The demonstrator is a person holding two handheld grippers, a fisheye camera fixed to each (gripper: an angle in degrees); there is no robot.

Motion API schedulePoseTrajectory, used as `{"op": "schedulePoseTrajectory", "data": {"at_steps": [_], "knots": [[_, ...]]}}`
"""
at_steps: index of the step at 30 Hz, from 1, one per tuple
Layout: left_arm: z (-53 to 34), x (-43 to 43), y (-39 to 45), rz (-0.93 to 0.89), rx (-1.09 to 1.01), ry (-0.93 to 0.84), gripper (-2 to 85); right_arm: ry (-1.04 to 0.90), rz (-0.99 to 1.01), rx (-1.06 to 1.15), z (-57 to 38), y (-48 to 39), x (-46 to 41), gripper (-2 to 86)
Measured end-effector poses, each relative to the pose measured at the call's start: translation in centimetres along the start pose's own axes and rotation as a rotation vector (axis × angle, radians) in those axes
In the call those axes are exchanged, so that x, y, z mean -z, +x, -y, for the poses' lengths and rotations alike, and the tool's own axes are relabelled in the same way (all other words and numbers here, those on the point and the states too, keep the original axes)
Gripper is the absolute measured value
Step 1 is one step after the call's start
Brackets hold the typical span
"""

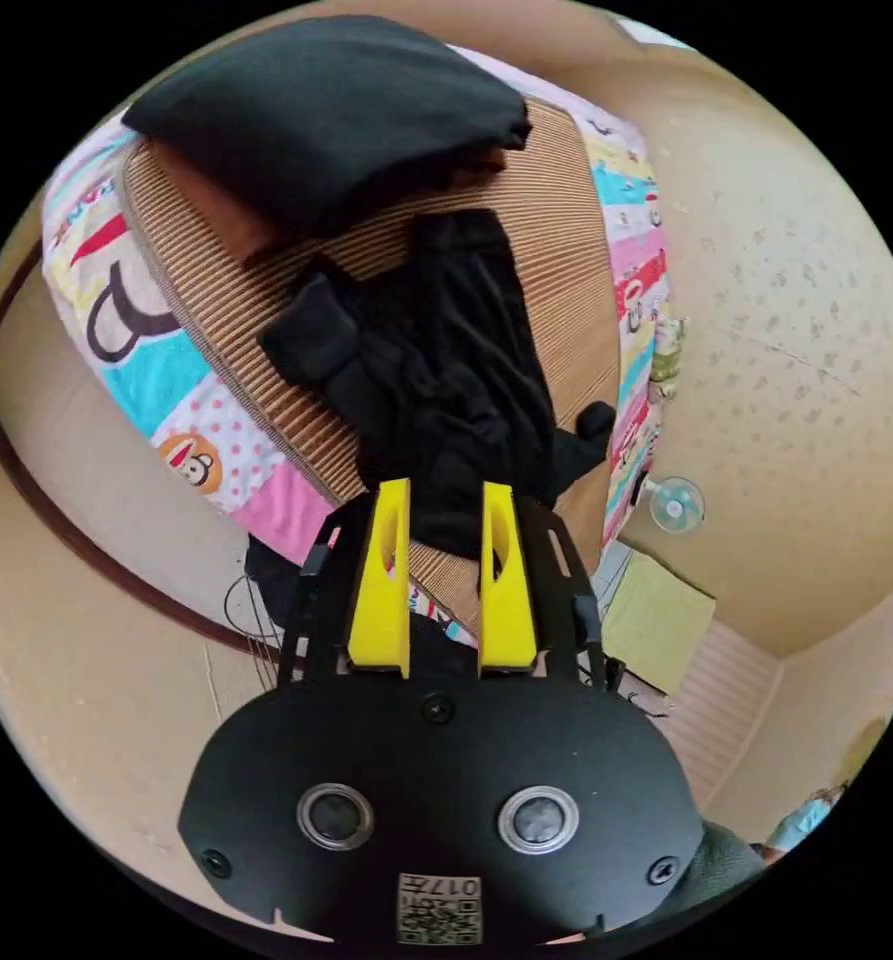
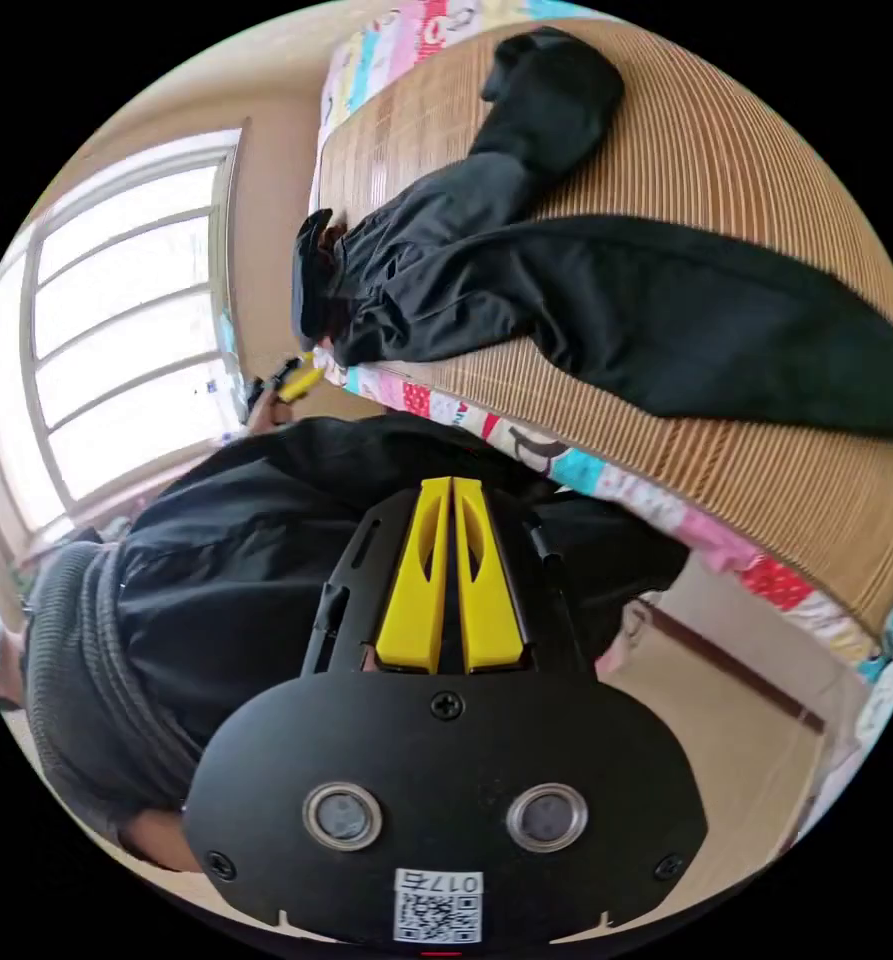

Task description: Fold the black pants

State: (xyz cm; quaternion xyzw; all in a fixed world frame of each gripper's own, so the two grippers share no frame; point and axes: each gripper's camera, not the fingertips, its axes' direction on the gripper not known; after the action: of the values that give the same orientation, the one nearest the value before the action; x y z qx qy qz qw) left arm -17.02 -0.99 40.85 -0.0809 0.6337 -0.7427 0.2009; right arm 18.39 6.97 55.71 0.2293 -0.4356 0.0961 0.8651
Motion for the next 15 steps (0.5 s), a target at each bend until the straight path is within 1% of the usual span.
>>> {"op": "schedulePoseTrajectory", "data": {"at_steps": [1, 3, 5, 7, 8, 9, 10, 13, 15], "knots": [[-0.7, 1.0, -0.4, 0.022, 0.032, 0.015, 8.2, 0.013, 0.056, -0.03, -0.2, 0.8, 0.5, 1.1], [-1.0, 2.9, 1.2, 0.087, 0.042, 0.033, 7.8, 0.045, 0.097, -0.057, -0.4, 1.3, 2.0, 0.9], [-0.5, 4.8, 4.9, 0.16, -0.03, 0.062, 7.1, 0.103, 0.123, -0.112, -0.2, 2.2, 4.6, 0.8], [0.7, 6.8, 12.1, 0.264, -0.207, 0.118, 6.4, 0.165, 0.17, -0.131, 0.3, 2.9, 6.6, 0.9], [1.1, 7.0, 14.1, 0.277, -0.261, 0.12, 6.4, 0.2, 0.206, -0.136, 0.8, 3.5, 7.9, 1.1], [2.2, 6.9, 17.9, 0.281, -0.366, 0.095, 6.4, 0.215, 0.22, -0.144, 1.1, 3.8, 8.4, 1.2], [3.4, 6.1, 21.4, 0.262, -0.451, 0.034, 6.4, 0.242, 0.242, -0.166, 1.9, 4.5, 9.5, 1.4], [6.0, 3.3, 28.5, 0.198, -0.581, -0.104, 6.3, 0.3, 0.268, -0.211, 4.3, 6.1, 11.6, 2.8], [7.0, 1.4, 32.2, 0.225, -0.642, -0.16, 6.3, 0.314, 0.26, -0.231, 6.2, 7.2, 12.6, 4.3]]}}
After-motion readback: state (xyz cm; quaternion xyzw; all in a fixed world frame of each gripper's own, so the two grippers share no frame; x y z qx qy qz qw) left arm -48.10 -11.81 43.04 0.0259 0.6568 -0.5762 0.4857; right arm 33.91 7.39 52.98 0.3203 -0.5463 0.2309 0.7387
